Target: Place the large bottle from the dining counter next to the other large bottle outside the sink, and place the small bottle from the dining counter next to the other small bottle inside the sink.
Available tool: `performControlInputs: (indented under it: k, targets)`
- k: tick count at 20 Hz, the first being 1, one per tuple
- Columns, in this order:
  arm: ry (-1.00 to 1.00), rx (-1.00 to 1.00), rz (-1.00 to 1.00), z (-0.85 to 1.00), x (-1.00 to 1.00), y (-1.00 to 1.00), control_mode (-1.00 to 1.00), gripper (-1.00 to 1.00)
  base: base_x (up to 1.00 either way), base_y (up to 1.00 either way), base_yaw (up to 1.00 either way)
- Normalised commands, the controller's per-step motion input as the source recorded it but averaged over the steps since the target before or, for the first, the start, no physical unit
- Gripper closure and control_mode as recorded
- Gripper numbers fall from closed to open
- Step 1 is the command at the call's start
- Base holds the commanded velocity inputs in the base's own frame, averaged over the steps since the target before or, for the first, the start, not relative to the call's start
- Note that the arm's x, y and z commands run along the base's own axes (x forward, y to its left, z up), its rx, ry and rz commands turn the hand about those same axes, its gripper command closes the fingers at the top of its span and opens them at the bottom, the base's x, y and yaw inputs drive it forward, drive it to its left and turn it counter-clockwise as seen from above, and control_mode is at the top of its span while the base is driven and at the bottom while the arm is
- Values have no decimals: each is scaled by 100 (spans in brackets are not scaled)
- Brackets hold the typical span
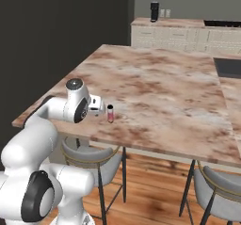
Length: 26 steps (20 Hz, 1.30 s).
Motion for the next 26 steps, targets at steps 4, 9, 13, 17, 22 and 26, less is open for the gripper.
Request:
performControlInputs:
  k: [4,9,13,17,22,26]
  targets:
    - [0,0,0,0,0,0,100,-100,12,2,-1]
    - [0,0,0,0,0,0,100,-100,29,0,-2]
    - [0,0,0,0,0,0,100,-100,17,1,0]
    - [0,0,0,0,0,0,100,-100,10,0,0]
    - [0,0,0,0,0,0,100,-100,10,0,0]
    - [0,0,0,0,3,0,-100,-100,11,0,0]
